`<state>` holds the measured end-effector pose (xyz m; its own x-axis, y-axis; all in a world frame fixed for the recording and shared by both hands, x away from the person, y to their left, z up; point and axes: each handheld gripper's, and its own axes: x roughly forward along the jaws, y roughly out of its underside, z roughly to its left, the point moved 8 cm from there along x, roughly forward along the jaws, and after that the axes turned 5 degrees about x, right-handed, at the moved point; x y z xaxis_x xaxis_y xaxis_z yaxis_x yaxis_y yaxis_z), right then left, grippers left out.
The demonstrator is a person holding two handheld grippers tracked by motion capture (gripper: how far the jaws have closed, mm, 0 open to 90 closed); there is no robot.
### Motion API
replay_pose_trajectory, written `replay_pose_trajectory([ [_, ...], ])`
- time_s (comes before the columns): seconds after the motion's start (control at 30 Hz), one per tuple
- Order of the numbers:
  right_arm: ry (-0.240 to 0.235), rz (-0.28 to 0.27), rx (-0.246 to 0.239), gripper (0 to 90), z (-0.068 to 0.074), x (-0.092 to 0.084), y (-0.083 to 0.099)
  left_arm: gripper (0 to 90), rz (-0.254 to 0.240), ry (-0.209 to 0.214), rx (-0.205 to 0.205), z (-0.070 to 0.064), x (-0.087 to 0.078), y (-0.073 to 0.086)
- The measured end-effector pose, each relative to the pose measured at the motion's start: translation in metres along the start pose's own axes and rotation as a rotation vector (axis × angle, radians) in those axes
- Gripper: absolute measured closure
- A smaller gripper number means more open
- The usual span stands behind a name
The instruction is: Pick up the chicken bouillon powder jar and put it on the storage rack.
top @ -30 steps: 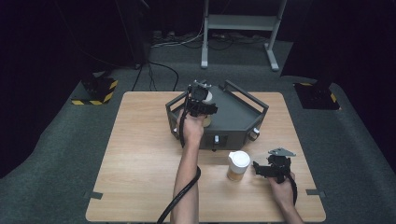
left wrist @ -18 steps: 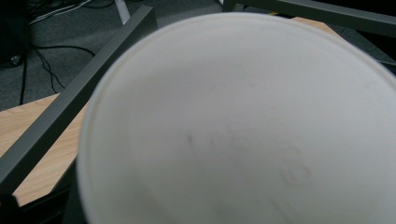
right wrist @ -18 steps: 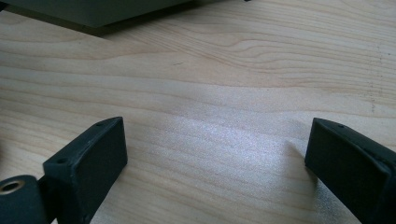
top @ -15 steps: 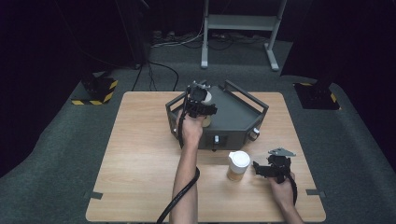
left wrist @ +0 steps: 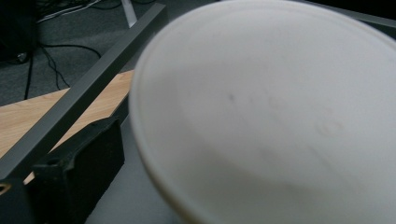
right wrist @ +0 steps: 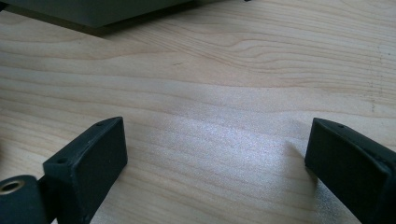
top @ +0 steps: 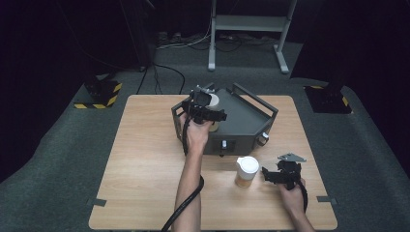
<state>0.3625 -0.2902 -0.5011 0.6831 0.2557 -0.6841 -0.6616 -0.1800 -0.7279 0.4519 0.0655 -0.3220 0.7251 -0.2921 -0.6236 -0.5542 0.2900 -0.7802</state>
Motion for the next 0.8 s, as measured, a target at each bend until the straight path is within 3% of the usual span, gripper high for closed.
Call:
replay_pose_trajectory([
  [0.53, 0.000, 0.000, -0.001, 5.0, 0.000, 0.000, 0.000, 1.0, -0.029, 0.034, 0.017, 0.002, -0.017, 0.026],
  [0.8, 0.000, 0.001, -0.002, 5.0, 0.000, 0.000, 0.000, 1.9, -0.042, 0.047, 0.004, 0.007, -0.026, 0.044],
])
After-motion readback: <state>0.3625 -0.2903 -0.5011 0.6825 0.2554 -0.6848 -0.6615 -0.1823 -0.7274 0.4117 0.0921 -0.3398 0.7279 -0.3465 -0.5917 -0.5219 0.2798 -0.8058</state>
